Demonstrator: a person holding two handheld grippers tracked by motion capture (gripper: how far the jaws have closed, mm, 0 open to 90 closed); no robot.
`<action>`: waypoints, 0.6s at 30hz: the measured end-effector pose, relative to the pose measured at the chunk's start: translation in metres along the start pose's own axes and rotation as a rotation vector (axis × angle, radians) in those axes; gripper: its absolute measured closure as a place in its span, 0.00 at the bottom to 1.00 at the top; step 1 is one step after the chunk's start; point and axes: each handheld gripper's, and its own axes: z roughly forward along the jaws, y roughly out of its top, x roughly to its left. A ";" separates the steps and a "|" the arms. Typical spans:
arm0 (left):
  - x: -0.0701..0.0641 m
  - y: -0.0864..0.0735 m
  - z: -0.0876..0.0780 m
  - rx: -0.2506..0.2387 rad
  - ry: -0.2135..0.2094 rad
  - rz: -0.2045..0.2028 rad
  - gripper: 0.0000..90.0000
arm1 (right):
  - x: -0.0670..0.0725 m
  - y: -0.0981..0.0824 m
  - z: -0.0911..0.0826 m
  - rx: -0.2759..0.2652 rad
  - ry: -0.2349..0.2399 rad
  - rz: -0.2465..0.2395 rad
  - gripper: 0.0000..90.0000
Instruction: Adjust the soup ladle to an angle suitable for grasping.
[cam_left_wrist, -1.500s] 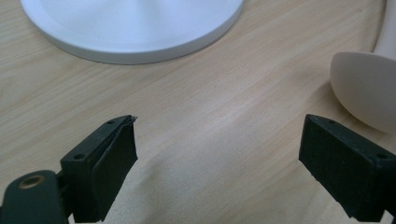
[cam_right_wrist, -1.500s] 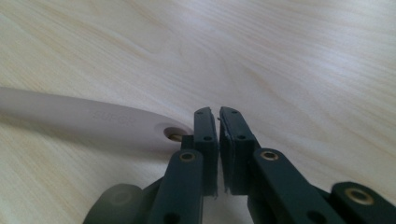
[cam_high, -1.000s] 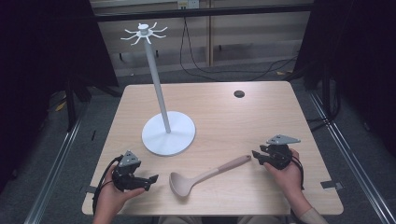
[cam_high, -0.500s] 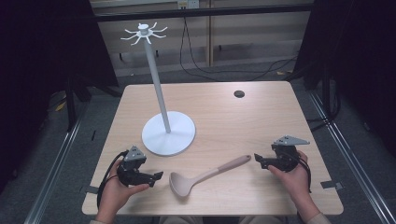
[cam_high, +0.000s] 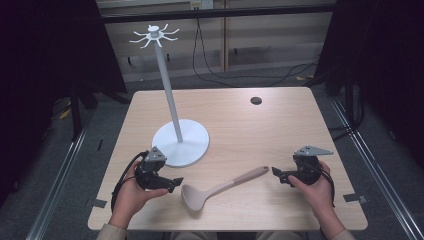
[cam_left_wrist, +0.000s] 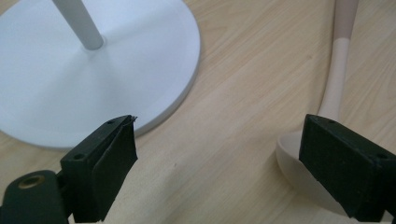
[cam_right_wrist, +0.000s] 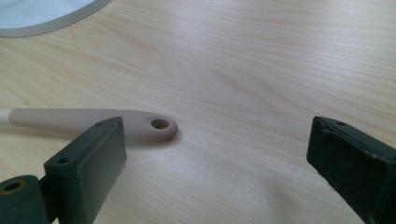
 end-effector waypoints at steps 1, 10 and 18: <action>-0.001 0.003 0.000 0.004 -0.003 0.005 0.12 | 0.000 0.000 0.000 -0.002 0.003 0.006 0.04; -0.012 0.027 0.006 0.022 -0.023 0.041 0.12 | -0.003 -0.001 -0.002 0.007 0.011 0.018 0.03; -0.028 0.047 0.023 0.056 -0.069 0.083 0.13 | -0.002 -0.001 -0.003 0.011 0.018 0.013 0.03</action>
